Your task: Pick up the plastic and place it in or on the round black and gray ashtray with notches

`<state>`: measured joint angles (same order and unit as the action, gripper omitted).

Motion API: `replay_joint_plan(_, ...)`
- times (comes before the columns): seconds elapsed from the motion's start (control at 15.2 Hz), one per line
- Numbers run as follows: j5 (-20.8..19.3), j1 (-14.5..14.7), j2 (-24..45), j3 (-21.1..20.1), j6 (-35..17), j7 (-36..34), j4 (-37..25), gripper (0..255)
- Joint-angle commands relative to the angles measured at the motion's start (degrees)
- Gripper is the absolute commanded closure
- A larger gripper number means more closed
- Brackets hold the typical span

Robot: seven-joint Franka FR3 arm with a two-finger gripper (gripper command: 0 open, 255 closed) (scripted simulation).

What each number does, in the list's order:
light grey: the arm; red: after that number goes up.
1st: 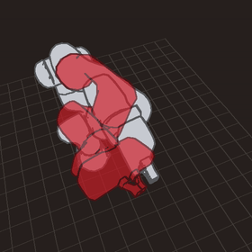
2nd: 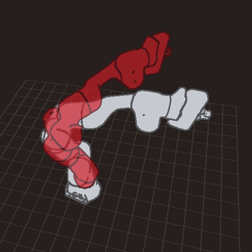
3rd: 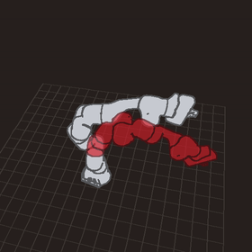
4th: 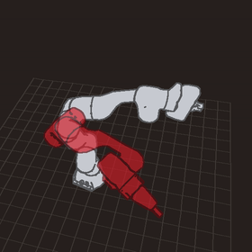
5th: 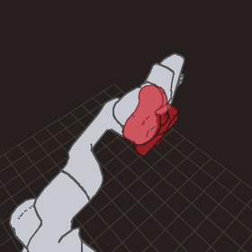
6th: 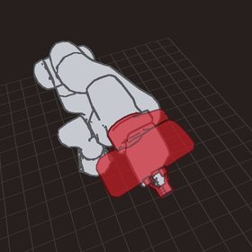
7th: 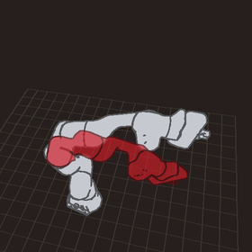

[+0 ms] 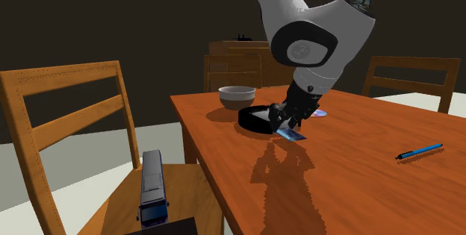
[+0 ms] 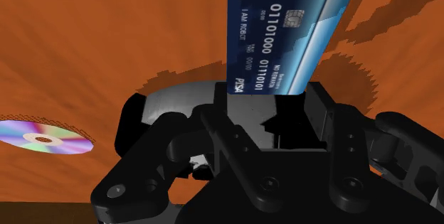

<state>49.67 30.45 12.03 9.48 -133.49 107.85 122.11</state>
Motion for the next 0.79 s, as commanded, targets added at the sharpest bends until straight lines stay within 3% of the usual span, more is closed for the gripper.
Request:
replay_joint_plan(0.0,-0.95,0.11,-0.97,0.19,0.71,-1.16,-0.13,255)
replay_joint_plan(0.73,-6.14,0.33,-6.00,1.09,5.57,-7.49,-2.02,255)
